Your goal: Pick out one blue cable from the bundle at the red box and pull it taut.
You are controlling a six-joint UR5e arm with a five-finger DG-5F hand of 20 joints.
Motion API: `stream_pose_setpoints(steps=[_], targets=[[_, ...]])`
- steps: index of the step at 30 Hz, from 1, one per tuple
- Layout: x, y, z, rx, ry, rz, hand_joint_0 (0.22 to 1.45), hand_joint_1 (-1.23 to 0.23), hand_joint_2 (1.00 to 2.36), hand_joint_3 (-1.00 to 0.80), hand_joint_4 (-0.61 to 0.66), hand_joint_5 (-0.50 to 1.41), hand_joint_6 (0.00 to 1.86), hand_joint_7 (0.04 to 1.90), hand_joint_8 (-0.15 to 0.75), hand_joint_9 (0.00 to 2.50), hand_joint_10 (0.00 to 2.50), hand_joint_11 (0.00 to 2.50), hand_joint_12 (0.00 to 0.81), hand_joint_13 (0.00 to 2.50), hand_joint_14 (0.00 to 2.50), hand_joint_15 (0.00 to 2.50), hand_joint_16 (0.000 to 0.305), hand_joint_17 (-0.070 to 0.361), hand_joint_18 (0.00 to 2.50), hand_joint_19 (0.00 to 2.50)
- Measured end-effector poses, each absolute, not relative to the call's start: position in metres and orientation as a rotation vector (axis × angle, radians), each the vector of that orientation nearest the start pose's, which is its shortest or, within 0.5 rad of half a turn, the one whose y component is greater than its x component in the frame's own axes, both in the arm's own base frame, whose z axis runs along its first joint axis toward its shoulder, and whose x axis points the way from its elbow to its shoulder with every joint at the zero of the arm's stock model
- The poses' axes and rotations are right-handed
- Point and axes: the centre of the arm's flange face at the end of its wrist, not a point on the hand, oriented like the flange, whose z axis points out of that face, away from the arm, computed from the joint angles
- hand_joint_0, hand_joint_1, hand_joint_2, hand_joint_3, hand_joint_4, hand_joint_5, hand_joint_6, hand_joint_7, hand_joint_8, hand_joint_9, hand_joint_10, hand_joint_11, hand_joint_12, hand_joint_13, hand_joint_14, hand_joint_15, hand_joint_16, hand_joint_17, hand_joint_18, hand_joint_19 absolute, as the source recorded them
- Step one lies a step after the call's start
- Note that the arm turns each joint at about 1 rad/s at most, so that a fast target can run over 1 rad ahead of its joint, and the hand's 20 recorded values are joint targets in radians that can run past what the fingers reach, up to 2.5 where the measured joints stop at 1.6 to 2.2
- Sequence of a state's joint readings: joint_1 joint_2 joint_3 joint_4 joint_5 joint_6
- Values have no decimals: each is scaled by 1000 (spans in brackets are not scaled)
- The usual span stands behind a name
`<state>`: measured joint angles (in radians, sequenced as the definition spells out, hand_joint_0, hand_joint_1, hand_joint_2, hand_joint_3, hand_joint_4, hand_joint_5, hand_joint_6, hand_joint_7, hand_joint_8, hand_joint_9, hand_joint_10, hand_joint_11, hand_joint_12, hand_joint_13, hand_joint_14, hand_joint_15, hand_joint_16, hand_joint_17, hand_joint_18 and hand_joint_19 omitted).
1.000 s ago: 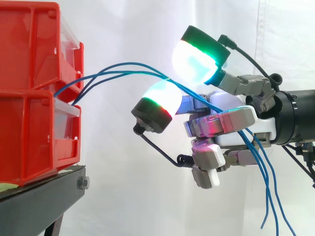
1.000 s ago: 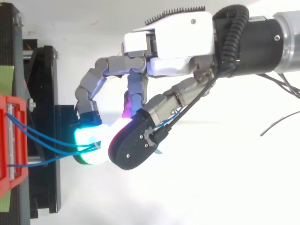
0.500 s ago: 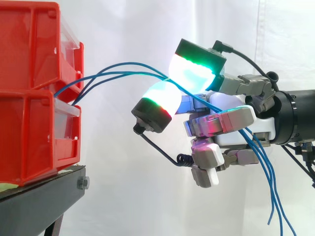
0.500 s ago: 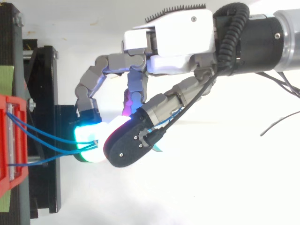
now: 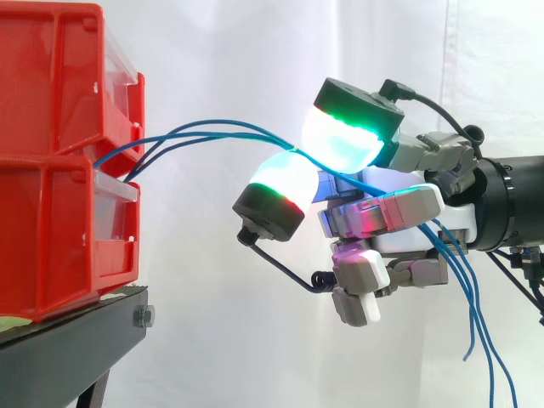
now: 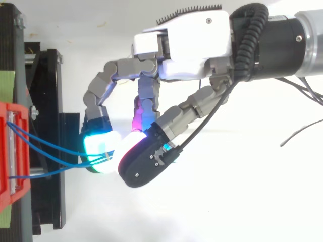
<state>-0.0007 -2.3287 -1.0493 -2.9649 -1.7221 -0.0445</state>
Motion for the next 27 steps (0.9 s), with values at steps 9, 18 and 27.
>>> stream_pose_setpoints(steps=[9,18,27], targets=[[765,-119,274,1138,1392,1273,785,-950,1005,-447,-125,-58,938,955,285,1506,31,798,324,1187,19,470,35,79,986,549],[765,-118,274,1133,1393,1278,760,-974,1000,-500,-246,-60,964,842,255,1531,33,810,313,1203,19,471,34,76,1009,538],[763,-125,273,1131,1402,1286,449,-942,1000,-500,-81,-42,921,721,283,1580,30,778,363,1233,17,465,44,99,1065,529]])
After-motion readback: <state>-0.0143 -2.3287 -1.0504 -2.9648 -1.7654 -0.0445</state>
